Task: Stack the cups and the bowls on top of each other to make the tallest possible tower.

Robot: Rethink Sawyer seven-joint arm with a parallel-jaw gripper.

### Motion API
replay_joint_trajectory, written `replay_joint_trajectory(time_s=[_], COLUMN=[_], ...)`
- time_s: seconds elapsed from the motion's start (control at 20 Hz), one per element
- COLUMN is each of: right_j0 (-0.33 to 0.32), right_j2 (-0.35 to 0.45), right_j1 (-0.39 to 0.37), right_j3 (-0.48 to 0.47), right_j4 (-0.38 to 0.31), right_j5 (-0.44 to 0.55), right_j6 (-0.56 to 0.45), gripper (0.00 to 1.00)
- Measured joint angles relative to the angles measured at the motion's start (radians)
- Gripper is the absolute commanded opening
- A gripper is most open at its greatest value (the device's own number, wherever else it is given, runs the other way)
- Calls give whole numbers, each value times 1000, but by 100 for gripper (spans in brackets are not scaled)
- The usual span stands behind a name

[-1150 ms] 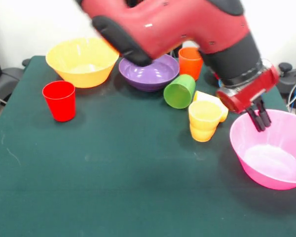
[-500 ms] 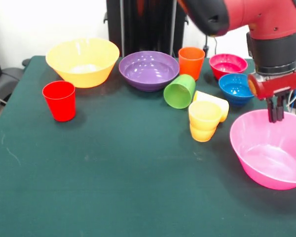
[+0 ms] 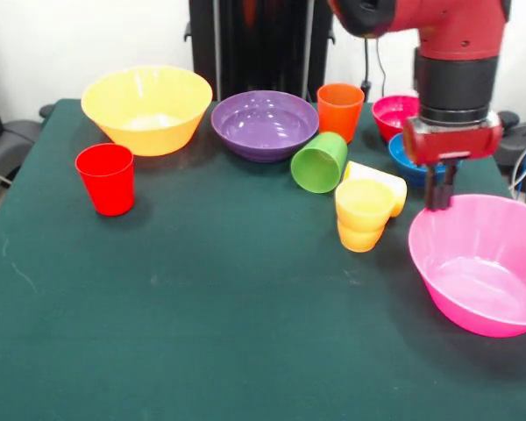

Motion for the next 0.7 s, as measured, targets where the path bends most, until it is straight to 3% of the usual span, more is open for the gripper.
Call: replay_joint_trajectory(time_s=[0.45,0.7], right_j0=[-2,-10], right_j2=[-112,-130], right_j1=[-14,-14], right_j3=[-13,-24], right_j4=[0,0], right_j5=[-41,-70], right_j6=[0,0], gripper=[0,0])
